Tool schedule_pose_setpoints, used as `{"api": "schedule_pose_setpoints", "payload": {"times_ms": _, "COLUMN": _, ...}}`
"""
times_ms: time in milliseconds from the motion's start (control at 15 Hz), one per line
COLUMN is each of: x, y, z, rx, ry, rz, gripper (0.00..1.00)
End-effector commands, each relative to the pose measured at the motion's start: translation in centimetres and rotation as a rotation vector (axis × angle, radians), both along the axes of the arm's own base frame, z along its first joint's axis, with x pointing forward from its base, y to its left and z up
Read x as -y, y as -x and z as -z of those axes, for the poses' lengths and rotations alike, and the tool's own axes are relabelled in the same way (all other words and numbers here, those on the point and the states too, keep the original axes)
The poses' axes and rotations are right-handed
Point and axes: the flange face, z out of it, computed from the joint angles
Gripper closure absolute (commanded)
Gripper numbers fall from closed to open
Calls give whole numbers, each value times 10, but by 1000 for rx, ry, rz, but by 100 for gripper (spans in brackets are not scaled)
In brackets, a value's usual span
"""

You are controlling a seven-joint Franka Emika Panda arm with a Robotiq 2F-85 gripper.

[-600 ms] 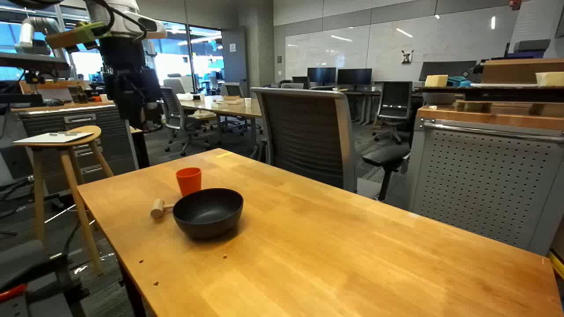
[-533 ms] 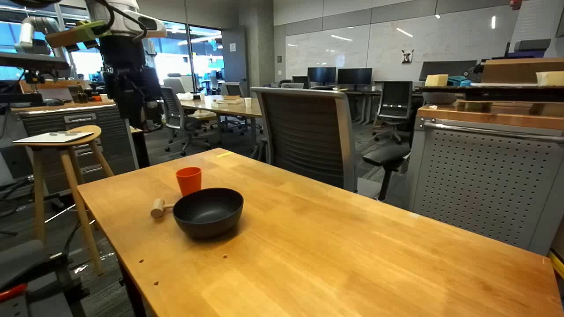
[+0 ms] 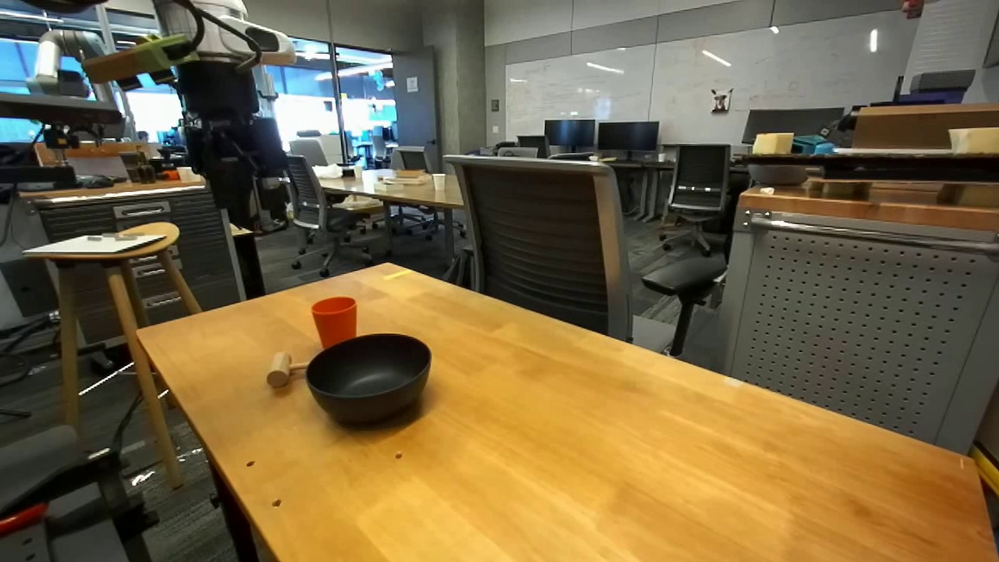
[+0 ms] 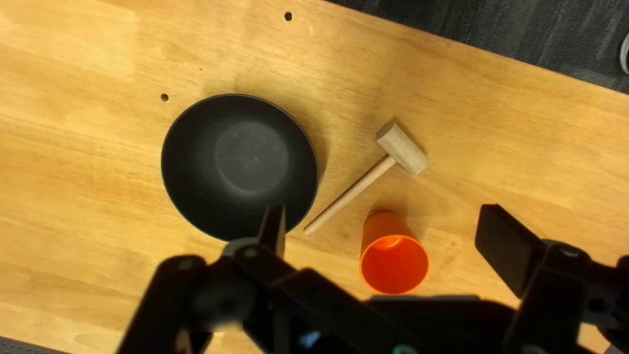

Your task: Put the cup in the bowl then remove it out of the bowl then put it in the bowl

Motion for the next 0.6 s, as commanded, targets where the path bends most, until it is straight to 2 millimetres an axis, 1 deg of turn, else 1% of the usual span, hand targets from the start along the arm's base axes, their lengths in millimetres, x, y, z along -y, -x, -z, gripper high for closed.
{"api": "schedule_pose_setpoints", "payload": {"times_ms": 0, "x": -6, "y": -11, "z": 9, "rx": -7, "ry": 10, "rz": 1, "gripper": 0}}
{"api": "schedule_pose_setpoints", "payload": {"times_ms": 67, "x": -10, "y": -19, "z": 18, "rx": -8, "ry": 13, "rz": 10, "gripper": 0}}
{"api": "schedule_pose_setpoints", "payload": {"times_ms": 267, "x": -29, "y": -56, "z": 52, "rx": 29, "ry": -1, "rz": 51, "gripper": 0}}
{"api": "schedule_pose_setpoints", "payload": {"times_ms": 400, "x": -44, "y": -84, "z": 77, "rx": 60, "ry": -23, "rz": 98, "gripper": 0}}
{"api": "schedule_pose_setpoints", "payload": {"times_ms": 533, "x": -54, "y": -109, "z": 101, "rx": 75, "ry": -21, "rz": 128, "gripper": 0}}
